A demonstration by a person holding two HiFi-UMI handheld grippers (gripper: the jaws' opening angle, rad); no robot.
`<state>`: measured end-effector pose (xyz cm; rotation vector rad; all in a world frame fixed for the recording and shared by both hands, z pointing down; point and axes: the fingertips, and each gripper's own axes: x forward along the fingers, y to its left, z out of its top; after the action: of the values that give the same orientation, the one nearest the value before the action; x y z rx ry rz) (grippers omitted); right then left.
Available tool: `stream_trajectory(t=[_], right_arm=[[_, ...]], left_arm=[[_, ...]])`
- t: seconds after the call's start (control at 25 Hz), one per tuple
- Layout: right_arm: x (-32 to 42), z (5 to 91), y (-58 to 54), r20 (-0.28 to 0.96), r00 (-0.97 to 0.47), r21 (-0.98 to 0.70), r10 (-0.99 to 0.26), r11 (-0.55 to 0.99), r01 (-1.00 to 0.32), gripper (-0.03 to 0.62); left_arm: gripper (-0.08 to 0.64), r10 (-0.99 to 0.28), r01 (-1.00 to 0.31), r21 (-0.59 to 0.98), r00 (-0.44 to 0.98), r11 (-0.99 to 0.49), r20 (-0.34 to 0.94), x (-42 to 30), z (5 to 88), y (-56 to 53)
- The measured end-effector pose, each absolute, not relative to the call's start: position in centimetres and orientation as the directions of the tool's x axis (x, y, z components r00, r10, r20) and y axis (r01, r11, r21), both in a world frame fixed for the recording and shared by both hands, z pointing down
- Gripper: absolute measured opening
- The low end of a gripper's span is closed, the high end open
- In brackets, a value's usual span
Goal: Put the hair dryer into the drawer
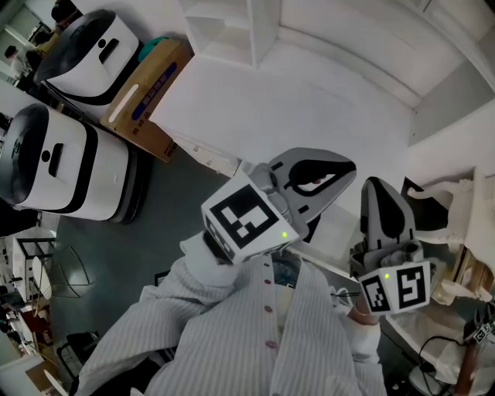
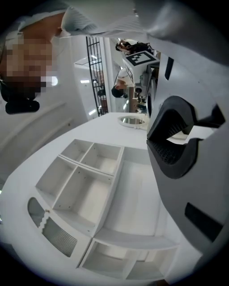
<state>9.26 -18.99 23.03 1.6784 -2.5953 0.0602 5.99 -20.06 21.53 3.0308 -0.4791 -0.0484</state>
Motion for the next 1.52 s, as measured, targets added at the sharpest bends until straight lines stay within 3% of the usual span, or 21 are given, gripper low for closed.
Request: stream_trajectory(t=[0.8, 1.52], right_arm=[[8.0, 22.8, -18.1, 0.065, -0.444, -0.007, -0.894, 0.444, -0.896, 0.011], [6.1, 23.3, -16.8, 0.084, -0.450, -0.010, -0.889, 0.450, -0.893, 0.011]], left_arm=[[0.009, -0.270, -0.263, 0.177, 0.963, -0.948, -0.015, 5.4, 22.6, -18.9], [0.009, -0.272, -0.266, 0.169, 0.962, -0.949, -0.012, 3.9, 22.8, -17.6]])
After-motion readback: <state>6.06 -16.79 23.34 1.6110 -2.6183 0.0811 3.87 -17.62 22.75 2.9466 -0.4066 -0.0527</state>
